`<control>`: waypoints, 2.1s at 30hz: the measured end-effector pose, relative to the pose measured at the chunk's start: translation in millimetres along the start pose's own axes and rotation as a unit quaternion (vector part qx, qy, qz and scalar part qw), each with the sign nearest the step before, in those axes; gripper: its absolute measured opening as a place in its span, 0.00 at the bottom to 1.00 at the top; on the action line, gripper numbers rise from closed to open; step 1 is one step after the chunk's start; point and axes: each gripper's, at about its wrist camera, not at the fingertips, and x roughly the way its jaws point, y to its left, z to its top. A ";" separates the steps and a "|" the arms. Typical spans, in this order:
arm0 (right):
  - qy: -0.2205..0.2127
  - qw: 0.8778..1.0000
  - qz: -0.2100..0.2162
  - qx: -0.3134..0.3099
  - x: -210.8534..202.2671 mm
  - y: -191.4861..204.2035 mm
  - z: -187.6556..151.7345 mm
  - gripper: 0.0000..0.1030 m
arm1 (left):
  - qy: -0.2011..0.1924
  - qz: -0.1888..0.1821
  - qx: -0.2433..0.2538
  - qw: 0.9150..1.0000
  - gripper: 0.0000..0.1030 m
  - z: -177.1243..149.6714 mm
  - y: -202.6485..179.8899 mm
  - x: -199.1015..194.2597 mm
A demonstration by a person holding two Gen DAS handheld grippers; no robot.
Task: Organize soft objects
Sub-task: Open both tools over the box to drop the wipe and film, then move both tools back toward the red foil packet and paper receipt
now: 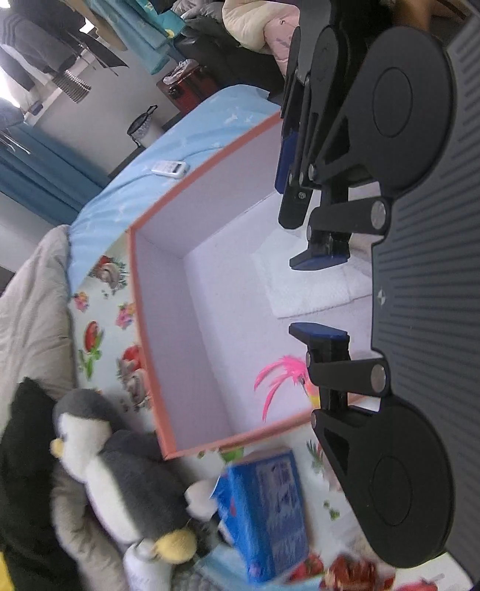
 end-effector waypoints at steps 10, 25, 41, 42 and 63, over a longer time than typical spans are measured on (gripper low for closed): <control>-0.081 0.996 0.021 -0.013 -52.4 26.3 -38.3 0.39 | -0.081 0.016 0.001 0.997 0.35 -59.9 4.1 -86.7; -0.148 0.985 0.076 -0.054 -136.8 61.3 -133.6 0.39 | -0.175 0.051 -0.036 0.983 0.35 -208.1 -0.3 -198.5; -0.115 0.978 0.153 -0.080 -170.2 106.1 -217.0 0.39 | -0.218 0.104 -0.068 0.968 0.35 -301.9 25.1 -268.5; -0.112 0.978 0.154 -0.080 -170.2 108.8 -219.1 0.39 | -0.219 0.105 -0.073 0.967 0.35 -304.1 29.5 -269.9; -0.039 0.976 0.182 -0.112 -70.5 170.5 -193.8 0.39 | -0.197 0.127 -0.184 0.955 0.43 -264.8 161.3 -191.2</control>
